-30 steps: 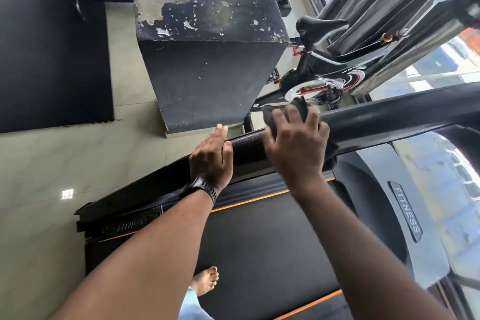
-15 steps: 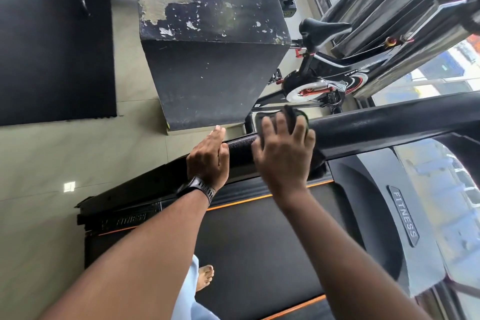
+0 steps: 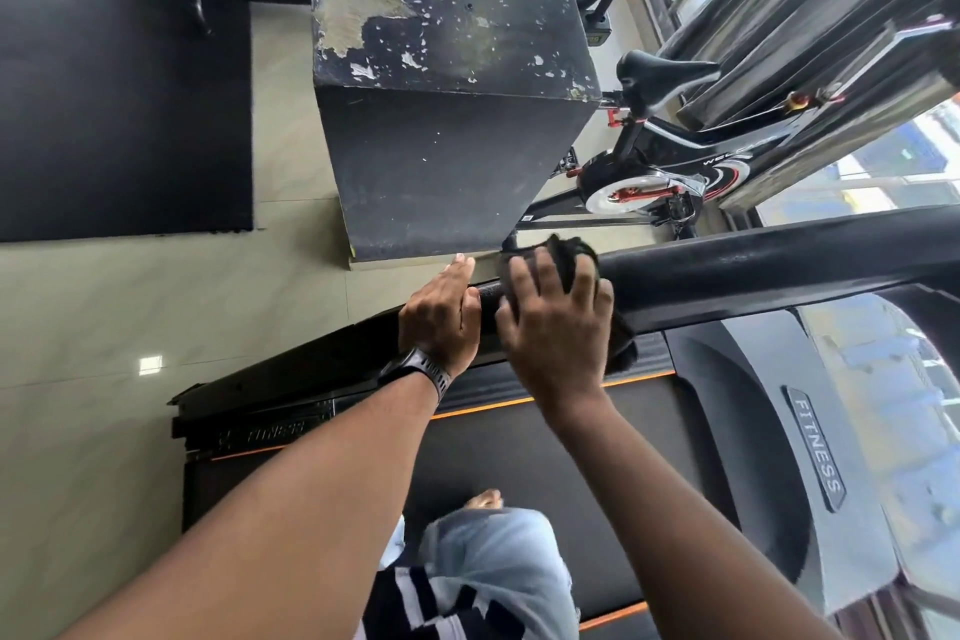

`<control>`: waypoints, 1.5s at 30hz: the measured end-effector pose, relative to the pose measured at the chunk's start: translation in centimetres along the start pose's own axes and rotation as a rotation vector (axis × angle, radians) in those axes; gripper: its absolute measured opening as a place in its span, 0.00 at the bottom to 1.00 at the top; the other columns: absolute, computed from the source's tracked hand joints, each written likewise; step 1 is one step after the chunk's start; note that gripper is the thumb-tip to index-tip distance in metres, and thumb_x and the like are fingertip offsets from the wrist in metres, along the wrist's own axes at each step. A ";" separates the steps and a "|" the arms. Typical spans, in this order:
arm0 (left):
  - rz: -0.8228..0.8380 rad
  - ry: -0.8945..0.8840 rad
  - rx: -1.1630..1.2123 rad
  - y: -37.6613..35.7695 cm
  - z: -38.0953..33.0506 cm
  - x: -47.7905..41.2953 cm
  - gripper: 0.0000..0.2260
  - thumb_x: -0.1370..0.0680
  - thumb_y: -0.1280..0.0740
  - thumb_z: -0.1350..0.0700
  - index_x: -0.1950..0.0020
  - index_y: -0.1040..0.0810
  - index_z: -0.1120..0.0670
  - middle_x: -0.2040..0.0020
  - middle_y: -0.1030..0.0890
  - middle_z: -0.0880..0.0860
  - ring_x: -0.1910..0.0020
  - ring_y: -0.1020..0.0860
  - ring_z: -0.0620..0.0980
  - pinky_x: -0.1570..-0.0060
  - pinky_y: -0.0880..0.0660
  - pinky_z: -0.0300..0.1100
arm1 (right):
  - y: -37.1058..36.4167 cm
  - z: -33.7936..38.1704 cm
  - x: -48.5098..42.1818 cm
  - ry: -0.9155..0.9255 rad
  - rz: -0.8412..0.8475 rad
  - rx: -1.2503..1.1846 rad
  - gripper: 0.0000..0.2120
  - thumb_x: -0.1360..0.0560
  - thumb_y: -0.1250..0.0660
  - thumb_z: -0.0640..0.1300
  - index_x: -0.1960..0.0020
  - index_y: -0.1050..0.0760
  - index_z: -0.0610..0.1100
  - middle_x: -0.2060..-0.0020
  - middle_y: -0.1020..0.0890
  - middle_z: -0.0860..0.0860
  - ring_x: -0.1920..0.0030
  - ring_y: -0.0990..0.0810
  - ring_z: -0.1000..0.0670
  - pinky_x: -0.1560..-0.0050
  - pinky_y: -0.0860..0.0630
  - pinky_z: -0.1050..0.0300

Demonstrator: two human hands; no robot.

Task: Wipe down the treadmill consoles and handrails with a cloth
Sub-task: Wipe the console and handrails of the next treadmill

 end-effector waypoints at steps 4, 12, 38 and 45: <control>0.008 0.004 0.005 0.0 0.0 0.0 0.23 0.23 0.45 0.52 0.34 0.20 0.59 0.35 0.20 0.59 0.38 0.19 0.56 0.40 0.23 0.49 | 0.0 0.3 -3.6 0.259 0.110 -0.009 0.20 0.24 0.41 0.61 0.42 0.20 0.51 0.44 0.18 0.50 0.40 0.25 0.38 0.48 0.30 0.45; 0.007 -0.015 -0.002 0.0 0.1 0.1 0.24 0.22 0.46 0.52 0.33 0.21 0.59 0.34 0.20 0.58 0.38 0.20 0.56 0.42 0.22 0.48 | 0.7 -1.2 -1.0 -0.048 0.018 -0.040 0.19 0.22 0.36 0.57 0.36 0.25 0.49 0.35 0.22 0.46 0.34 0.29 0.34 0.40 0.31 0.38; 0.019 -0.015 -0.003 0.1 -0.1 0.2 0.23 0.22 0.46 0.52 0.33 0.21 0.59 0.35 0.20 0.58 0.39 0.19 0.55 0.42 0.22 0.47 | 0.8 -2.5 -3.1 -0.092 0.135 0.019 0.22 0.24 0.39 0.58 0.39 0.20 0.47 0.39 0.20 0.46 0.37 0.28 0.35 0.44 0.30 0.42; 0.023 -0.014 -0.009 0.0 0.0 0.0 0.23 0.22 0.45 0.52 0.33 0.21 0.60 0.36 0.19 0.58 0.40 0.18 0.56 0.44 0.22 0.47 | 0.4 0.5 -5.4 0.230 0.254 -0.009 0.20 0.22 0.43 0.61 0.43 0.20 0.51 0.45 0.18 0.48 0.42 0.25 0.40 0.50 0.31 0.48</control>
Point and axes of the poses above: each hand's wrist, its own x-axis away from the middle knuckle, its own y-axis out of the back of the hand, z = x × y, the point moved 6 cm from there along -x, towards the middle knuckle
